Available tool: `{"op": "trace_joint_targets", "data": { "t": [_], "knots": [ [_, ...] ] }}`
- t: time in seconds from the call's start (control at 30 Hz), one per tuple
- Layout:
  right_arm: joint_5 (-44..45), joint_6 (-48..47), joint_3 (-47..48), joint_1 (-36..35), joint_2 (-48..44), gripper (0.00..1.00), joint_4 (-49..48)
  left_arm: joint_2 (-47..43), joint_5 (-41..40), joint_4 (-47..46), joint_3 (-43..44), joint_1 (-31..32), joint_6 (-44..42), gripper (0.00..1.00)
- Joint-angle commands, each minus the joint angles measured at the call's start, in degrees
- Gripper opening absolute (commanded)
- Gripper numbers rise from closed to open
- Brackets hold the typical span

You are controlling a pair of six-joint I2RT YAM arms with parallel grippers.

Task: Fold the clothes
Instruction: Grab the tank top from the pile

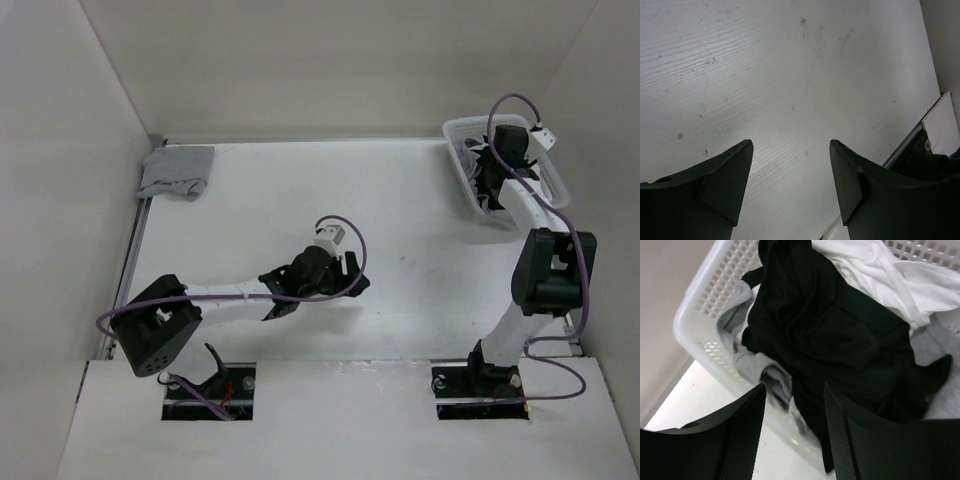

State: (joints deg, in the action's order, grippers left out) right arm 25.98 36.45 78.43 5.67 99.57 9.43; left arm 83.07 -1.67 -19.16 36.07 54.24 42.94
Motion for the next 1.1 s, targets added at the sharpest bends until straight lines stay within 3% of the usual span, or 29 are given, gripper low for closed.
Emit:
{"op": "trace_joint_targets", "data": {
  "t": [0.0,0.23,0.5,0.53,0.67,0.7,0.83,0.97,1.07],
  "knots": [
    [0.48,-0.07,5.15,1.66,3.78,0.56,0.49,-2.65,1.93,-3.87,-0.92,-1.37,-1.1,0.61],
    [5.66,-0.24,4.18,3.16,5.72,0.58,1.03,-0.36,4.22,-4.75,-0.48,-2.6,-0.4,0.61],
    [0.57,-0.5,9.28,5.1,11.08,0.53,2.52,0.34,4.84,-4.92,-0.39,-3.83,0.13,0.6],
    [0.83,-0.41,9.98,5.44,11.52,0.51,3.3,0.51,4.84,-4.92,-0.3,-3.92,0.39,0.6],
    [0.22,0.2,9.55,6.24,10.92,0.08,3.58,0.96,4.84,-4.92,0.13,-4.45,0.74,0.6],
    [0.3,0.73,8.59,6.15,9.69,0.03,3.05,0.96,4.92,-4.84,0.22,-4.62,0.83,0.6],
    [3.29,1.79,-2.48,4.84,-5.76,0.0,-9.67,-0.8,5.01,-4.4,0.93,-5.33,1.62,0.59],
    [6.36,-2.68,-8.73,-1.83,-24.4,0.0,-19.35,-2.38,4.31,-4.31,1.28,-5.68,2.32,0.59],
    [8.74,-13.19,-10.75,-14.01,-39.75,0.0,-28.81,-5.27,3.08,-4.22,0.58,-8.04,3.99,0.59]
  ]
}}
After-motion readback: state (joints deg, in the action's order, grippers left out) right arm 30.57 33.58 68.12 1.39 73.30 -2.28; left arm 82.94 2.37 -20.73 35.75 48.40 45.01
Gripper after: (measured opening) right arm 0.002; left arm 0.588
